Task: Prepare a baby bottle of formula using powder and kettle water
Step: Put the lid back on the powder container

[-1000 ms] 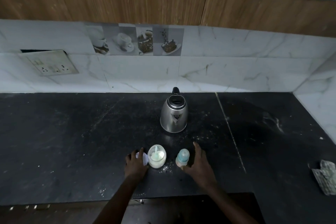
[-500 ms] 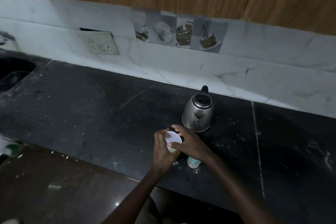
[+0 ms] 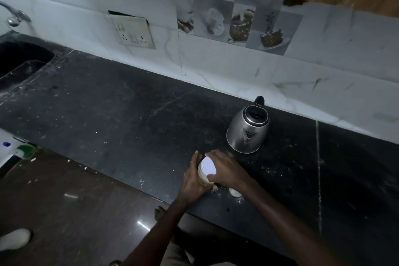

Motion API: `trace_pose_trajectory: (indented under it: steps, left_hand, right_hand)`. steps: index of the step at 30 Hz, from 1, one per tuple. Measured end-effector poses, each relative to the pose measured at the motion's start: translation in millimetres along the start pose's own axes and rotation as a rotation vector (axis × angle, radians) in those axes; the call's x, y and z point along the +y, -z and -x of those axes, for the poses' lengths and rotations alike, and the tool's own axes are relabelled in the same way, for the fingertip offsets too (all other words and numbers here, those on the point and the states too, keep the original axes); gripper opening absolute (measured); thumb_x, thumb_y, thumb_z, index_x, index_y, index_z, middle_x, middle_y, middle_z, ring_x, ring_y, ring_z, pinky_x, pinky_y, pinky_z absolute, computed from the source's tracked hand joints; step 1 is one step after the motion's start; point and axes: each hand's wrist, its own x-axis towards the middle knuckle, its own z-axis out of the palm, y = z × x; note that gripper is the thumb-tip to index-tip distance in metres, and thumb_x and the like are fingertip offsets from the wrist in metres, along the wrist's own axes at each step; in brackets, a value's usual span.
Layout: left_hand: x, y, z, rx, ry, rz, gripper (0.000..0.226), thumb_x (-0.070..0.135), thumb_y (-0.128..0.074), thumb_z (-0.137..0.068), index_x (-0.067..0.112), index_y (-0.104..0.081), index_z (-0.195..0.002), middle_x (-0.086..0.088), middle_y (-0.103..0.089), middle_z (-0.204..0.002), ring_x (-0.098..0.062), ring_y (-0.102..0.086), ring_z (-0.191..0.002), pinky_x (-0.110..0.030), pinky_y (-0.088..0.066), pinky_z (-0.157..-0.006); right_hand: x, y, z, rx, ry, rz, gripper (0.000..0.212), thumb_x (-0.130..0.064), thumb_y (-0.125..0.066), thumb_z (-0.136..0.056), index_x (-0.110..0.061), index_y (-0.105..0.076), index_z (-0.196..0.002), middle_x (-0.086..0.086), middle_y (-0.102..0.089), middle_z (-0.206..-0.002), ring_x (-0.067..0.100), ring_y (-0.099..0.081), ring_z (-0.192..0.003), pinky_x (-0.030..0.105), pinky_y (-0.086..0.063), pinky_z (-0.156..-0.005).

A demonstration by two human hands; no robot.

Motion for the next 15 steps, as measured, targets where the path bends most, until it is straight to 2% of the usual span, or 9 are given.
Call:
trace_pose_trajectory:
  steps: [3,6,9,11,12,15]
  left_hand:
    - [0.4,-2.2,-0.5,0.032,-0.002,0.009,0.107,0.027,-0.092,-0.076,0.009,-0.028,-0.160,-0.005,-0.048,-0.158,-0.023,-0.052,-0.142,-0.043,-0.043,-0.116]
    - [0.9,-1.8,-4.4,0.055,-0.012,0.038,0.091,0.026,-0.095,-0.073,0.011,-0.048,-0.149,-0.003,-0.062,-0.144,-0.020,-0.060,-0.132,-0.041,-0.048,-0.109]
    - [0.1,1.7,-8.9,0.047,-0.025,0.017,0.087,0.024,-0.098,-0.066,0.013,-0.056,-0.142,-0.002,-0.068,-0.134,-0.021,-0.064,-0.125,-0.041,-0.049,-0.107]
    - [-0.7,2.9,-9.2,0.053,-0.017,0.028,0.080,0.025,-0.096,-0.067,0.015,-0.059,-0.137,0.000,-0.070,-0.130,-0.019,-0.066,-0.121,-0.041,-0.051,-0.104]
    - [-1.4,3.2,-9.1,0.050,-0.015,0.041,0.078,0.026,-0.096,-0.068,0.015,-0.060,-0.137,0.000,-0.070,-0.129,-0.018,-0.066,-0.120,-0.040,-0.051,-0.104]
    - [-2.8,3.6,-9.0,0.049,-0.004,0.045,0.079,0.029,-0.097,-0.068,0.013,-0.060,-0.135,-0.002,-0.071,-0.127,-0.019,-0.066,-0.119,-0.041,-0.051,-0.103]
  right_hand:
    - [-4.8,-2.2,-2.8,-0.026,0.049,0.024,0.082,-0.023,-0.080,-0.079,-0.014,-0.048,-0.154,0.003,-0.045,-0.156,0.022,-0.048,-0.141,0.033,-0.043,-0.114]
    - [-6.7,2.5,-4.9,-0.046,0.024,0.099,0.081,-0.028,-0.079,-0.084,-0.013,-0.045,-0.156,0.006,-0.046,-0.156,0.026,-0.050,-0.140,0.035,-0.043,-0.113]
    - [-17.1,4.6,-8.9,-0.005,-0.045,0.286,0.066,-0.050,-0.073,-0.091,-0.010,-0.053,-0.139,0.011,-0.058,-0.137,0.029,-0.059,-0.127,0.039,-0.049,-0.104]
    - [-23.6,6.9,-12.8,0.018,-0.103,0.355,0.069,-0.066,-0.064,-0.093,-0.008,-0.055,-0.131,0.013,-0.064,-0.130,0.029,-0.063,-0.122,0.039,-0.051,-0.101]
    - [-24.6,9.0,-14.8,0.017,-0.110,0.344,0.072,-0.068,-0.063,-0.092,-0.009,-0.054,-0.133,0.014,-0.064,-0.130,0.030,-0.063,-0.122,0.040,-0.051,-0.102]
    - [-20.0,14.8,-18.8,-0.094,-0.026,0.270,0.076,-0.050,-0.076,-0.089,-0.025,-0.043,-0.153,0.013,-0.054,-0.139,0.035,-0.061,-0.125,0.046,-0.048,-0.108]
